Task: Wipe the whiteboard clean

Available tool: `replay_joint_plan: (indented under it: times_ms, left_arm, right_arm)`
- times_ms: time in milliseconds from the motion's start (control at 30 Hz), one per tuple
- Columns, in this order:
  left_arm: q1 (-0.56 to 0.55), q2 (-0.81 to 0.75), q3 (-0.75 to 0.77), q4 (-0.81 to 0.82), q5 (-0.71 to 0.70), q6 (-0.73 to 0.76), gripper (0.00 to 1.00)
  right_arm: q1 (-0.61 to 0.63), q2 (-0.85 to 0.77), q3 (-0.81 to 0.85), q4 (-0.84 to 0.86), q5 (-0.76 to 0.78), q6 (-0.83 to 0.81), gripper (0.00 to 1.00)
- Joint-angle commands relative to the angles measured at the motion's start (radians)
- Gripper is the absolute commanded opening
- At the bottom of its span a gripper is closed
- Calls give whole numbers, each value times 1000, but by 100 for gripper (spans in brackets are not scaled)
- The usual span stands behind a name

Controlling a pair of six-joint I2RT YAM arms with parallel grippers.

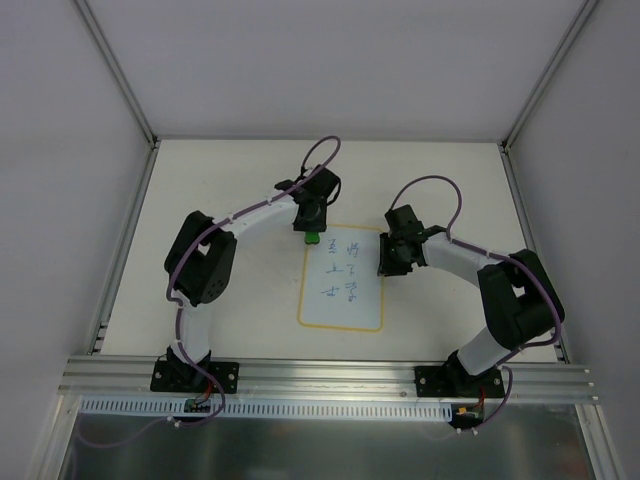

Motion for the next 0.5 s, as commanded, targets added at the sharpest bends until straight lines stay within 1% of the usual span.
replay_joint_plan:
  times_ms: [0,133,467]
  left_arm:
    - [-37,10,52,-8,40,90,23]
    - [-59,23,61,-7,60,107,23]
    - [-67,20,61,-7,63,137,23]
  right_arm:
    - [14,46,-33,32,-12,13,26]
    - [14,40,-62,69,-1,39,26]
    - [14,15,-108,136,-3,90,27]
